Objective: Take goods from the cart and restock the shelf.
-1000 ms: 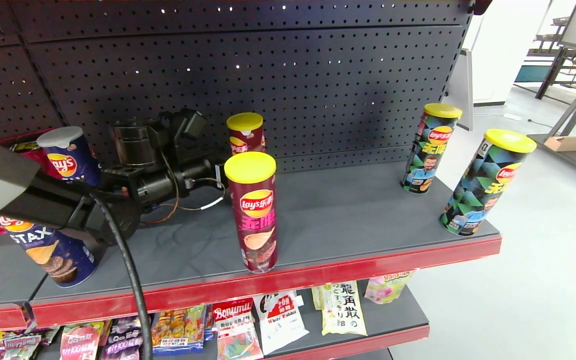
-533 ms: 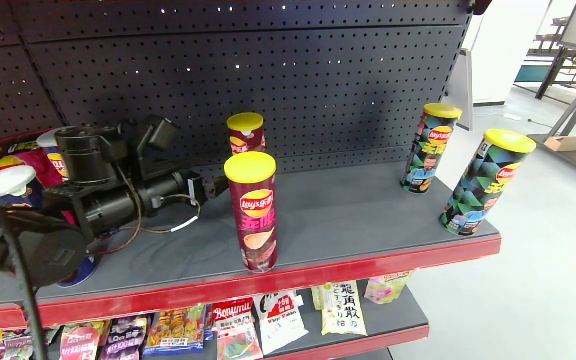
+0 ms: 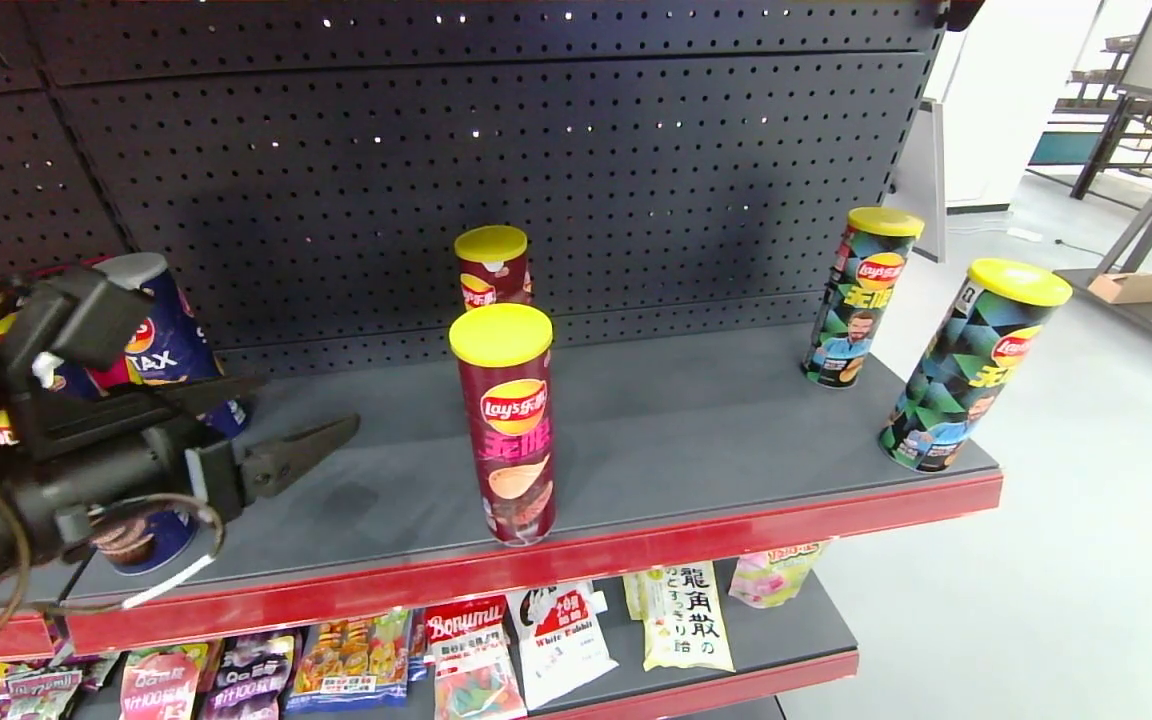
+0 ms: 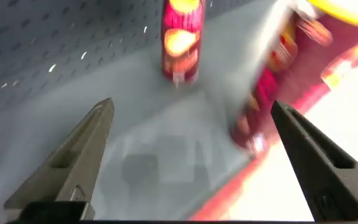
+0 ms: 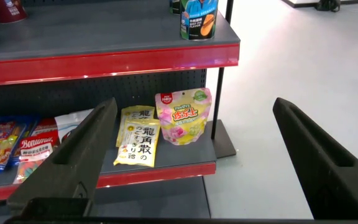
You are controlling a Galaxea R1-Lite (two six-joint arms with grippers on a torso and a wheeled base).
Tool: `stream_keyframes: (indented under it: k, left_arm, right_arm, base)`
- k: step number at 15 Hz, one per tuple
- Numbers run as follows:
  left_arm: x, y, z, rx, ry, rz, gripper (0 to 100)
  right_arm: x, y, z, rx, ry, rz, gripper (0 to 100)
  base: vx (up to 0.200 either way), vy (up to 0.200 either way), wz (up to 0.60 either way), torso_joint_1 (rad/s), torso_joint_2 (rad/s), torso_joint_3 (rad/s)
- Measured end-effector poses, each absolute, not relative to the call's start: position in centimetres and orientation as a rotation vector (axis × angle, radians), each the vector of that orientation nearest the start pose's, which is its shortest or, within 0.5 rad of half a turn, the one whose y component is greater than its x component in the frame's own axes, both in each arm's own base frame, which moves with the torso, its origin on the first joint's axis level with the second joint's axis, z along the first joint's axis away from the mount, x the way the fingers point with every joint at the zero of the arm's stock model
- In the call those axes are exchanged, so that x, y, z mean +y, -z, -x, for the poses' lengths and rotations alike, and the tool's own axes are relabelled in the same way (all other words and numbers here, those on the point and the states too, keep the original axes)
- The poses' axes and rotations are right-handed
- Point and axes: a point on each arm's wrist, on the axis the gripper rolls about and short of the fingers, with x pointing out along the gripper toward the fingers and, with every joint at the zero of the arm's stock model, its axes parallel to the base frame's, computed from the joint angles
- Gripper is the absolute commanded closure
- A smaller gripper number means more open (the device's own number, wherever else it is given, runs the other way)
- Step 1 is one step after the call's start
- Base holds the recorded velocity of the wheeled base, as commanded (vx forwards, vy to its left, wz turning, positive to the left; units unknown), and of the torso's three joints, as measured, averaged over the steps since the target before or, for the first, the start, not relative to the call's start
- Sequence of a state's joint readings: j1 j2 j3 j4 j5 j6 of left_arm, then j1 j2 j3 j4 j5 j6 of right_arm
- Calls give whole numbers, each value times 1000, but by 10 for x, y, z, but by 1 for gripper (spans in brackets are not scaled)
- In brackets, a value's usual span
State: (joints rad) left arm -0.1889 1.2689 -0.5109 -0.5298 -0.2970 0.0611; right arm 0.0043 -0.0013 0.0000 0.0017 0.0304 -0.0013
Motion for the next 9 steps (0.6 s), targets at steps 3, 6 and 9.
stream_keyframes:
  k: [3,6,9]
  left_arm:
    - [-21,-208,-125,163,249,-65,0]
    - [-11,-193,-65,81,203,-58,0]
    - [-5,-162,-17,169,263,-74,0]
  right_arm:
    - [1,-75,23,0,-35,1,0]
    - [1,-75,23,0,-35,1,0]
    - [1,-75,23,0,-35,2,0]
  base:
    - [0,0,0,0,0,0]
    - [0,0,0,0,0,0]
    - [0,0,0,0,0,0]
